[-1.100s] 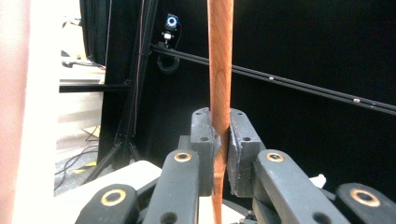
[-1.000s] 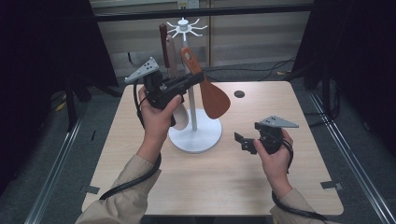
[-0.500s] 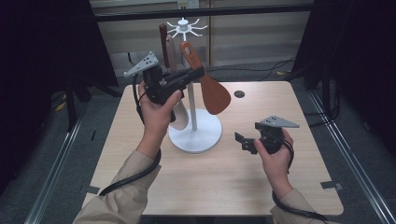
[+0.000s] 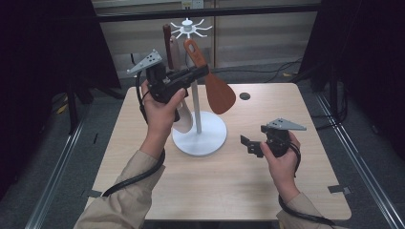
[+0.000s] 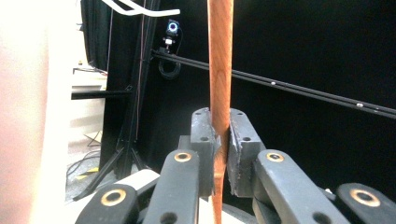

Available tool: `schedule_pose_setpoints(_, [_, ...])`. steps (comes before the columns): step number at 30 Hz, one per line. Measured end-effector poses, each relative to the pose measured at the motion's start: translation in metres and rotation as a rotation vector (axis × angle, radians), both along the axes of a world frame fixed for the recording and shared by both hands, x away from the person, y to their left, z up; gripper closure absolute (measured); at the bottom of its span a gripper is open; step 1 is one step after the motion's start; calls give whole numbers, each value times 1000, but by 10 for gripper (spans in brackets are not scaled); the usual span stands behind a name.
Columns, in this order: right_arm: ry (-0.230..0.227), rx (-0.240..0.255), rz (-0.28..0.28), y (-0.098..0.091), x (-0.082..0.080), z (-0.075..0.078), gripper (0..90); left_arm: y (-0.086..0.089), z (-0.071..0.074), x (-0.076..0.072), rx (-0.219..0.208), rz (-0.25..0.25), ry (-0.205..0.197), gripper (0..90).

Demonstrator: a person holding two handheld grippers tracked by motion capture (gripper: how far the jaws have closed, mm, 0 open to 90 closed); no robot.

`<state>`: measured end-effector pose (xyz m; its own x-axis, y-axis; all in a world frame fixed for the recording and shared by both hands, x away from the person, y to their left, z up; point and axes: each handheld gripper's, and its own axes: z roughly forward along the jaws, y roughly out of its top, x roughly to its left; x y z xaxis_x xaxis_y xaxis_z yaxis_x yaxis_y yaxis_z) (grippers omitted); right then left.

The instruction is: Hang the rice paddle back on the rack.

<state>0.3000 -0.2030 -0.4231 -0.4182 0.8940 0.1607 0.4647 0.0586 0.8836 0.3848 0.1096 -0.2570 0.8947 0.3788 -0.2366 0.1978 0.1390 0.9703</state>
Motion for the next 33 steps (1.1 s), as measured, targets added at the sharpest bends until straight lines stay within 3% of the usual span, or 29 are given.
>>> schedule_pose_setpoints(25, [1, 2, 6, 0, 0, 0, 95, 1, -2, 15, -25, 11, 38, 826])
schedule_pose_setpoints(30, [0, 3, 5, -1, 0, 1, 95, 1, -7, 17, -41, 13, 61, 825])
schedule_pose_setpoints(33, [0, 4, 5, -1, 0, 1, 95, 3, -11, 18, -48, 24, 55, 820])
